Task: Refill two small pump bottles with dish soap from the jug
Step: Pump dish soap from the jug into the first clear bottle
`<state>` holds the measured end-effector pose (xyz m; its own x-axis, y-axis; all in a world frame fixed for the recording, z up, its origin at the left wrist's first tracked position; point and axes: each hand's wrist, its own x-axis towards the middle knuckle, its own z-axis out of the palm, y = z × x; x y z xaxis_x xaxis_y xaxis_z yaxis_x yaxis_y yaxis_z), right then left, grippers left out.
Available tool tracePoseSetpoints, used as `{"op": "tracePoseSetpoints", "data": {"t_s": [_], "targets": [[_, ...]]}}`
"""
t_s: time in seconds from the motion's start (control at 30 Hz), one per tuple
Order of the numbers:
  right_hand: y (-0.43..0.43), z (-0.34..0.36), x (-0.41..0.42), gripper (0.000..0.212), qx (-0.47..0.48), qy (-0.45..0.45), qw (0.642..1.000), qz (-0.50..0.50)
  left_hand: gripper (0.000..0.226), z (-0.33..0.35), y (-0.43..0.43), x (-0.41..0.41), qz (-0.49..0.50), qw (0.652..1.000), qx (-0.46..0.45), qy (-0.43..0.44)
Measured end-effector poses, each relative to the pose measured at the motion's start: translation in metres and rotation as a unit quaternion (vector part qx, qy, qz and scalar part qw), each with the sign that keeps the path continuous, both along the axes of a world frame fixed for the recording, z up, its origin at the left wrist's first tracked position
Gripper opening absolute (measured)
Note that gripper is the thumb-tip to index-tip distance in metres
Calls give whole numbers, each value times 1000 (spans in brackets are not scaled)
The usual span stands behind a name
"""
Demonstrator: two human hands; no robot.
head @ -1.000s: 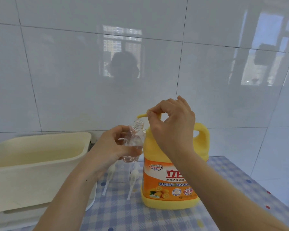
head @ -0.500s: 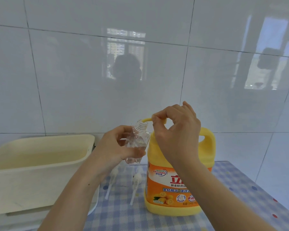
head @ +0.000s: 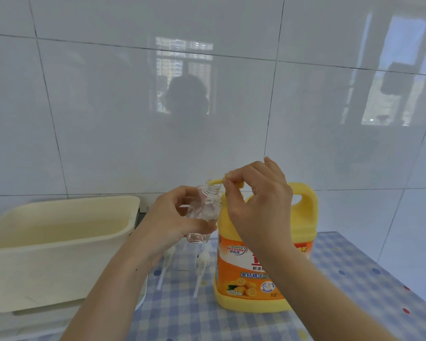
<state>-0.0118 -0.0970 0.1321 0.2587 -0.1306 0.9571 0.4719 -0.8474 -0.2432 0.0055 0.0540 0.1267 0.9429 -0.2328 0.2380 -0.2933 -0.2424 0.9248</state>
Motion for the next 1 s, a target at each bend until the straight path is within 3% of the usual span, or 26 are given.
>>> {"op": "tracePoseSetpoints", "data": {"t_s": [1.0], "targets": [[3,10,-7,11,-15,32,999,-27,51,-1,-2,0,-13,999,-39,26]]}}
